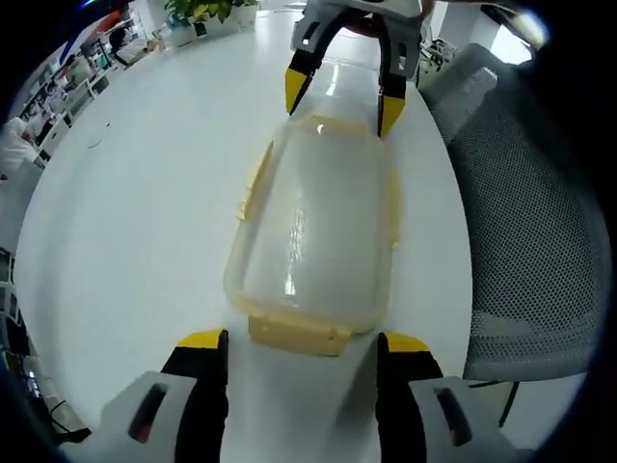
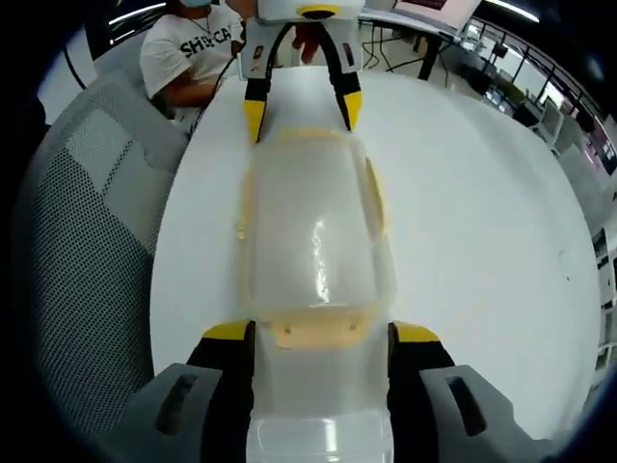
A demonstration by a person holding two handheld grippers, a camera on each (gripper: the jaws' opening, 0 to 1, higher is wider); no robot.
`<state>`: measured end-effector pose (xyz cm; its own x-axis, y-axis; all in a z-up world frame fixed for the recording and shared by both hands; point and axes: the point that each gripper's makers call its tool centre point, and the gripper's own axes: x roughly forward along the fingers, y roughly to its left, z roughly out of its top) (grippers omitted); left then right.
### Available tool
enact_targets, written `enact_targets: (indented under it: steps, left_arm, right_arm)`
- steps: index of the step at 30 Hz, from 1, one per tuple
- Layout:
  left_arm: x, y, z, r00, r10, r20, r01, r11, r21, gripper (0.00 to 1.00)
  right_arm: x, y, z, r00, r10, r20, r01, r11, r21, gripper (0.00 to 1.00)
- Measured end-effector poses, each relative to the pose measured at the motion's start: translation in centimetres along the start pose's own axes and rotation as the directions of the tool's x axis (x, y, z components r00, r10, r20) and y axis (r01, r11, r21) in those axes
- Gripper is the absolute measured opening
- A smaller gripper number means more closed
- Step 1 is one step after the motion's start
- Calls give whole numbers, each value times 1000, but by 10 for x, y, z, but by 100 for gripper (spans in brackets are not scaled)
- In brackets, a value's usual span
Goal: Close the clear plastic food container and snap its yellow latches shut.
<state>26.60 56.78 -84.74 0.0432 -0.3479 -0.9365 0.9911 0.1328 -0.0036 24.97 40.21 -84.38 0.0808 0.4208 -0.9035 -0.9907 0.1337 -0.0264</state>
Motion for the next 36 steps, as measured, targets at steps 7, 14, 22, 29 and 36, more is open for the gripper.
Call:
enact_targets:
  steps: [7, 14, 22, 29, 36]
  left_arm:
    - [1, 1, 3, 1000, -8, 5, 8, 999, 40, 51]
    - [1, 4, 3, 1000, 1, 5, -1, 998, 70, 42]
    - [1, 3, 4, 1000, -8, -15, 9, 994, 105, 34]
    - [0, -2, 2, 1000, -4, -22, 6, 994, 108, 33]
    - [1, -3, 3, 1000, -7, -30, 11, 991, 131, 33]
  right_arm:
    - [2, 3, -3, 1000, 19, -19, -19, 1000, -11, 49]
    - [5, 4, -3, 999, 28, -37, -29, 999, -24, 44]
    - [4, 4, -3, 997, 37, -62, -40, 999, -37, 39]
    - [6, 5, -2, 993, 41, -109, -47, 997, -59, 37]
    - [7, 4, -3, 991, 52, -124, -62, 995, -81, 38]
